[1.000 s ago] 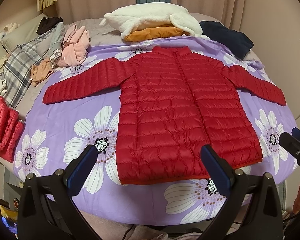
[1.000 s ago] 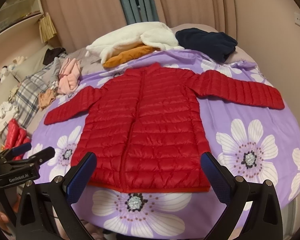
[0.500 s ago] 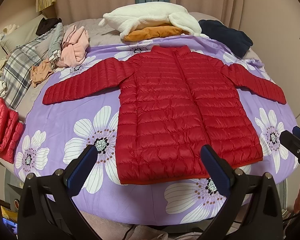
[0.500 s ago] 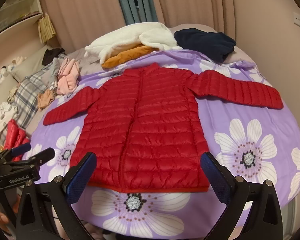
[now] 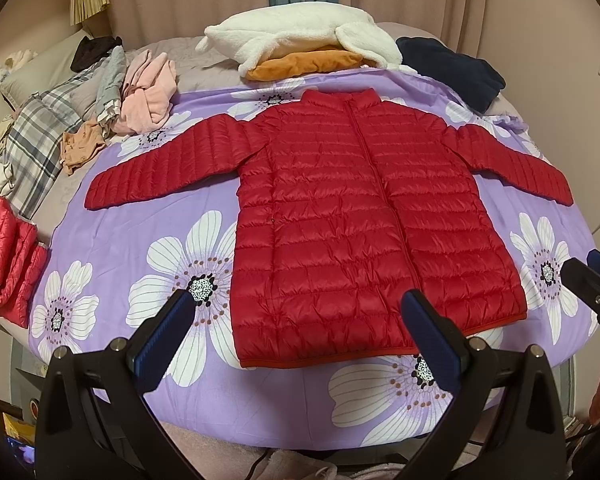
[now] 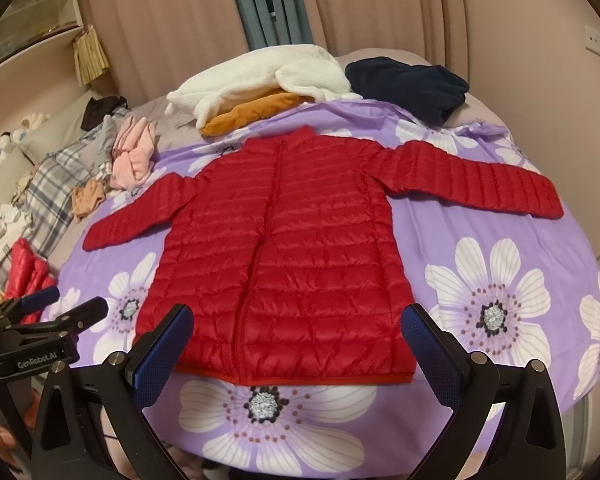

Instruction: Fold large clothes

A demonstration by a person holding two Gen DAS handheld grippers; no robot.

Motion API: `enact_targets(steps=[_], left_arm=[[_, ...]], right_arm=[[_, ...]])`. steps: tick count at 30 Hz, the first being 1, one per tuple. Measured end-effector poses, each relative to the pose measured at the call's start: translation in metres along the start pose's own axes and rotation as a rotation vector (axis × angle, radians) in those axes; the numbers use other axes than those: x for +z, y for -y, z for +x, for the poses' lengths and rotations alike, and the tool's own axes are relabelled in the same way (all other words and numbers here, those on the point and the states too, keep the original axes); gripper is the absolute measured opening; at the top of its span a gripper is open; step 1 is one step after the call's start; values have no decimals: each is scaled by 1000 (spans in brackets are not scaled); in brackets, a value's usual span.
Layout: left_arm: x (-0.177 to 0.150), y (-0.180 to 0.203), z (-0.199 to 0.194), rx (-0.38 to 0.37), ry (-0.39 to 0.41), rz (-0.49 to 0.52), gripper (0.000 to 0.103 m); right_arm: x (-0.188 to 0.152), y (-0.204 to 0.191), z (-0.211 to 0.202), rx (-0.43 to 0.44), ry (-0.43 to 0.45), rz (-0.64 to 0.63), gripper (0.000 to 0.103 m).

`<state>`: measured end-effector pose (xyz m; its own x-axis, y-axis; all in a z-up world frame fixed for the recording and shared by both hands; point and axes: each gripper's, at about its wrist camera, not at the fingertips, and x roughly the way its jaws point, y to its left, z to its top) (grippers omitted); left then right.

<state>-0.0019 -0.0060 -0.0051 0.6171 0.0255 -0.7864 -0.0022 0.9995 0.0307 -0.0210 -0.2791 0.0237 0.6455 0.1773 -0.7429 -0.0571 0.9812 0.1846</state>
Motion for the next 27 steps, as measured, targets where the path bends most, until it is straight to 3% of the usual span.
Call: enact_targets(steps=[11, 27], left_arm=[[3, -8, 13, -27, -42, -44, 103], [9, -2, 21, -14, -46, -19, 103]], right_arm=[[0, 9, 6, -15, -15, 31, 102], [2, 15, 11, -18, -18, 51, 102]])
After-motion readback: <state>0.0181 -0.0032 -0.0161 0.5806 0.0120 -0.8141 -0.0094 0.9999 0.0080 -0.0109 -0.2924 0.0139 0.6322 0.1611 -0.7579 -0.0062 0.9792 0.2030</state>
